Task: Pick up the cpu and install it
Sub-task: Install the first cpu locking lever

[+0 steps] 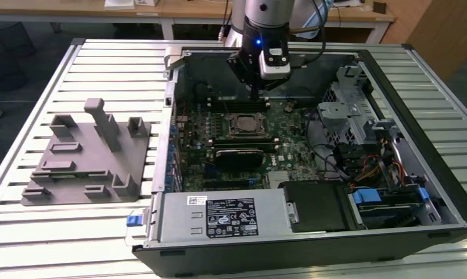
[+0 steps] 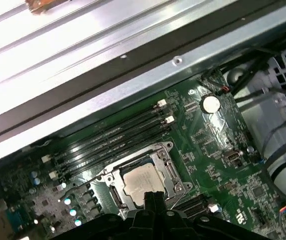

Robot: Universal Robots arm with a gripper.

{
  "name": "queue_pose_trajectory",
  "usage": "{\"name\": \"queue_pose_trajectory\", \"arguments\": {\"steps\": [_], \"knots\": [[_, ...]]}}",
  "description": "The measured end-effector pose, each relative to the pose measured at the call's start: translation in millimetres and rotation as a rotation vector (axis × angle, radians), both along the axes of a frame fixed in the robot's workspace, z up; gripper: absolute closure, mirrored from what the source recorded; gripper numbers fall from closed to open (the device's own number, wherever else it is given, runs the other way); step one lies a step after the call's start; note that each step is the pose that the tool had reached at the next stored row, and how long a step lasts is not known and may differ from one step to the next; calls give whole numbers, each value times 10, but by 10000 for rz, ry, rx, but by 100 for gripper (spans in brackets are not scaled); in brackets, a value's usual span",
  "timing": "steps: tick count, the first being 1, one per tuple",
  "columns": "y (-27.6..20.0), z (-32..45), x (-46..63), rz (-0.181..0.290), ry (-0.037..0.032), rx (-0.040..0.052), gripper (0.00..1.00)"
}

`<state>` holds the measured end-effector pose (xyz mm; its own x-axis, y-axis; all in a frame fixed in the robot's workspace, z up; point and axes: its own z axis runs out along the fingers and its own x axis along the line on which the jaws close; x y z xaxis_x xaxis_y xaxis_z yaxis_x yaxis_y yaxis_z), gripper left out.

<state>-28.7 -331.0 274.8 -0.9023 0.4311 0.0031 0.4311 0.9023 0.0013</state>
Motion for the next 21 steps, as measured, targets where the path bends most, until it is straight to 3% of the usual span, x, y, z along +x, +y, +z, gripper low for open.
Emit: {"name": "queue_pose_trajectory", "arguments": {"steps": [21], "knots": [[0, -15, 0, 3827, 0, 0, 89]]}}
